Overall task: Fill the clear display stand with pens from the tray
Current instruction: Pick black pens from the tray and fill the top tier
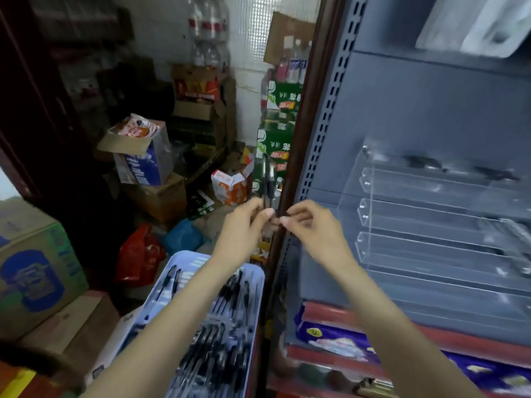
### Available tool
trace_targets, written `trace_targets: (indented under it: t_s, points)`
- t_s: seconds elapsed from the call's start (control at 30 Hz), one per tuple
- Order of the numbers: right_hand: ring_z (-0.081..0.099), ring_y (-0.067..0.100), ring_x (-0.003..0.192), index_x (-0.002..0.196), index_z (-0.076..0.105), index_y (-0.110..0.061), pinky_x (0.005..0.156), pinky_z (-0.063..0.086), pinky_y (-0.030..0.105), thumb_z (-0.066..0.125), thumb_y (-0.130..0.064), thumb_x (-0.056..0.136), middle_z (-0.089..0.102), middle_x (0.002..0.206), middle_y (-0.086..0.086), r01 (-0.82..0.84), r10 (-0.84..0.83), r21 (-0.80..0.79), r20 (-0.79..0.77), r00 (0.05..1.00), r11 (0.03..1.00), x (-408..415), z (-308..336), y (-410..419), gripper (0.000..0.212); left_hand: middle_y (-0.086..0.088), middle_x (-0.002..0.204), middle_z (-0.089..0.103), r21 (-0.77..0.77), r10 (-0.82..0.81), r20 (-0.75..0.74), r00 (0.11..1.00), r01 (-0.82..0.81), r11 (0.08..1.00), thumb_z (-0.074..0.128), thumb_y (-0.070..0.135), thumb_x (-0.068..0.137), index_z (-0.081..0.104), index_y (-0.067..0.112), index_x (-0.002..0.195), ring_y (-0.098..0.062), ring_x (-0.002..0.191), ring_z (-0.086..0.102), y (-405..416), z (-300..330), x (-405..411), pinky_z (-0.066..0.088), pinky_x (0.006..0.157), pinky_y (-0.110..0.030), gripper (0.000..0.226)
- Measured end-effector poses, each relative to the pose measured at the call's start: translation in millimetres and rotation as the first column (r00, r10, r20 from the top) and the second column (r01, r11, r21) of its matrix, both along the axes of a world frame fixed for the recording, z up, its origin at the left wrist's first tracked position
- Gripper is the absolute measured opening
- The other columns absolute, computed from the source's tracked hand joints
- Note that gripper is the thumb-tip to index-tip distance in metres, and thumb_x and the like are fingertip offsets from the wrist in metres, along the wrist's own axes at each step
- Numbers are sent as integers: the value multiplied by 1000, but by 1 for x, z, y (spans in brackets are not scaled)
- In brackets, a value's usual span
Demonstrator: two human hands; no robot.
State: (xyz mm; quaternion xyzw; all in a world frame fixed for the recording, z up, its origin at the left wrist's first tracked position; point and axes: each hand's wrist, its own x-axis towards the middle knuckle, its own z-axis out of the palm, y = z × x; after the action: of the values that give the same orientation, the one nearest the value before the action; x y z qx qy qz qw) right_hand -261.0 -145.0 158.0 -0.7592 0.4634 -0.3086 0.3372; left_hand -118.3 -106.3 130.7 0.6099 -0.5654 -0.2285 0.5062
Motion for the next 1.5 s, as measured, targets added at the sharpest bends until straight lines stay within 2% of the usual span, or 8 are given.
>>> trace_targets:
  t_s: [0.13, 0.37, 0.63, 0.73, 0.97, 1.23, 1.4, 1.5]
  points:
    - [61, 7, 78, 127, 47, -21, 68, 50, 23, 58, -22, 91, 60, 92, -4, 37, -25, -40, 278, 960, 999, -67, 43, -32, 37, 6, 73, 65, -47, -91, 267, 959, 108, 993, 48, 19, 96, 56, 22, 83, -1, 66, 59, -30, 30, -55, 38, 57, -9, 16]
    - [67, 4, 62, 88, 58, -13, 65, 54, 15, 56, 5, 88, 65, 80, 5, 5, 3, -12, 529, 848, 1000, -176, 71, -89, 18, 16, 68, 60, -92, -112, 338, 934, 152, 984, 54, 24, 93, 58, 31, 84, 4, 64, 56, -88, 64, -137, 38, 61, -10, 12]
    - [67, 4, 60, 83, 59, -10, 66, 53, 12, 54, 4, 90, 69, 59, -5, 130, -90, -11, 662, 744, 991, -239, 84, -161, 16, -9, 97, 68, -159, 240, 241, 940, -206, 966, 54, 21, 93, 69, 12, 107, -21, 87, 59, -130, 69, -166, 41, 76, -26, 22]
    - [67, 1, 58, 82, 59, -9, 64, 52, 11, 54, 4, 90, 66, 65, 0, 167, -110, -35, 618, 778, 985, -238, 86, -183, 16, -7, 84, 66, -142, 243, 252, 937, -213, 967, 52, 22, 95, 69, 14, 108, -16, 75, 54, -136, 71, -167, 36, 63, -22, 23]
    - [61, 9, 76, 88, 71, -7, 70, 43, 13, 68, -9, 83, 66, 82, 0, 212, -173, -283, 156, 973, 936, -230, 81, -214, 6, -10, 100, 70, -120, 238, 287, 928, -212, 970, 52, 21, 95, 67, 12, 112, -24, 92, 64, -147, 80, -168, 49, 83, -33, 25]
    - [60, 16, 82, 82, 72, -8, 56, 35, 8, 70, -9, 81, 69, 86, 7, 111, -171, -320, -167, 971, 941, -228, 84, -234, 3, -9, 107, 66, -127, 233, 381, 895, -199, 972, 58, 17, 91, 67, 16, 114, -21, 98, 60, -150, 85, -166, 40, 83, -18, 25]
    - [58, 13, 82, 85, 73, -3, 56, 36, 1, 68, -5, 82, 70, 90, 10, 88, -164, -324, -218, 962, 942, -225, 87, -239, 6, -6, 111, 60, -184, 245, 463, 852, -178, 967, 60, 11, 89, 68, 13, 113, -13, 98, 56, -155, 85, -166, 29, 85, -2, 25]
    - [63, 18, 89, 88, 73, -3, 61, 37, 4, 67, -3, 82, 71, 93, 11, 83, -167, -344, -221, 961, 935, -221, 87, -240, 9, -4, 112, 60, -210, 248, 511, 823, -161, 965, 61, 11, 89, 68, 14, 113, -17, 104, 57, -160, 85, -168, 32, 92, -9, 25]
